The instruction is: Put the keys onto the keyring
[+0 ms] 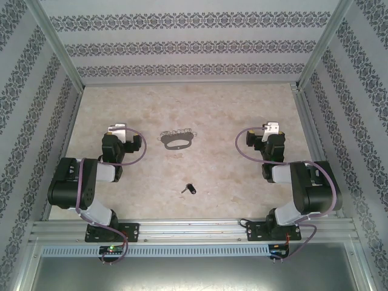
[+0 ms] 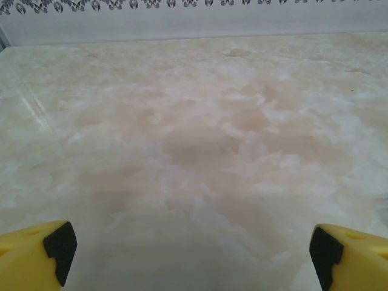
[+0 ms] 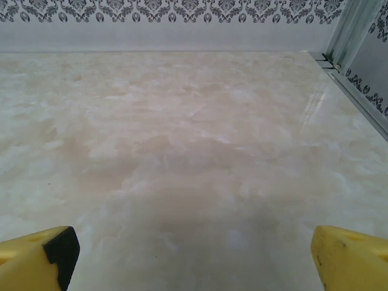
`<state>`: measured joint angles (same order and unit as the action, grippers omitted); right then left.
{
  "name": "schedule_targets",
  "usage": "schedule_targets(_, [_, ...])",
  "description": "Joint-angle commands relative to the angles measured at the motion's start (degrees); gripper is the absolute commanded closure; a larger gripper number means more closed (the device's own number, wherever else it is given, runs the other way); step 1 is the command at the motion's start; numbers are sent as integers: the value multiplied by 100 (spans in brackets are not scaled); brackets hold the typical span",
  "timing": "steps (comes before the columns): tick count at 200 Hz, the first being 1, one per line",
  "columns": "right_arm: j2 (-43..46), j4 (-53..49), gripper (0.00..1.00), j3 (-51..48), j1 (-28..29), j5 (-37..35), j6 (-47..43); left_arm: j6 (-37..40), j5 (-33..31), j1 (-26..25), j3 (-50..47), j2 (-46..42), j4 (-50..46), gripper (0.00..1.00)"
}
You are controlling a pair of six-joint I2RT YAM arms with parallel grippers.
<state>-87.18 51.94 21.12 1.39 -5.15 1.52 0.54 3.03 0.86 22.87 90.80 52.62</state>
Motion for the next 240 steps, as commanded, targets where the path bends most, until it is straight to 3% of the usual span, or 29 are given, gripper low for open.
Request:
schedule_targets(1, [18, 92, 2, 41, 46, -98, 68, -107, 112, 63, 7, -15, -106, 0])
schedule_targets(194, [20, 97, 2, 41, 30, -75, 78, -115, 137, 68, 16, -14, -131, 0])
schedule_targets(240, [4, 13, 2, 97, -131, 539, 90, -106, 125, 69, 42, -13, -170, 0])
